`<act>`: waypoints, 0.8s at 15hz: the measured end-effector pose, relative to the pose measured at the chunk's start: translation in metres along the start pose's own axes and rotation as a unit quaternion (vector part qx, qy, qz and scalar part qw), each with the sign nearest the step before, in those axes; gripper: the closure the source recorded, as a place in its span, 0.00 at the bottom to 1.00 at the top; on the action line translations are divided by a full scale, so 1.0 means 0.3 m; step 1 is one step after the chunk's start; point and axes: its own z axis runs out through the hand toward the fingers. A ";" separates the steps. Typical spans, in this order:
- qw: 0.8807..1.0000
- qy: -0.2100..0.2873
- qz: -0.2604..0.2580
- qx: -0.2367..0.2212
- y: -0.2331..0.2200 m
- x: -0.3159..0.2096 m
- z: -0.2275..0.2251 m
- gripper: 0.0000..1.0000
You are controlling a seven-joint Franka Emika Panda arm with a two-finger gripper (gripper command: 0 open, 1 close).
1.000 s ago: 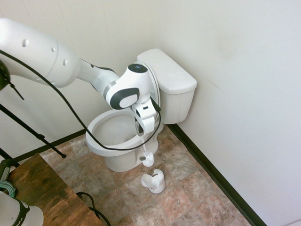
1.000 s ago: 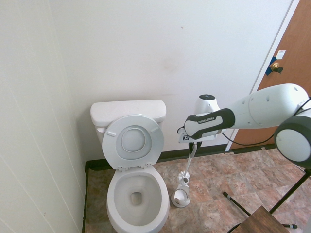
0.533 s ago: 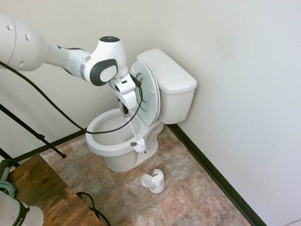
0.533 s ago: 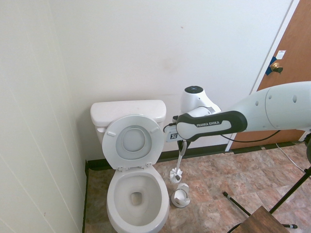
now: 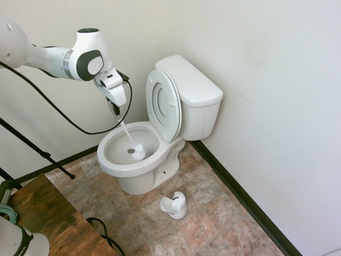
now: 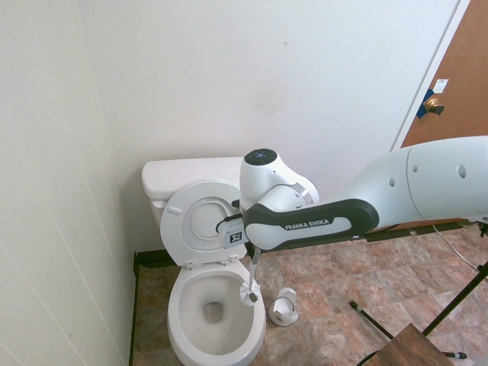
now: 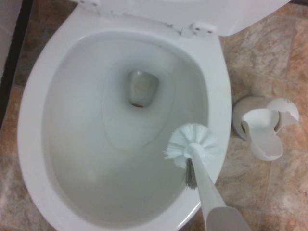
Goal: Clean the toilet
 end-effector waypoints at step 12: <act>0.998 -0.039 0.011 0.041 -0.366 0.070 0.415 1.00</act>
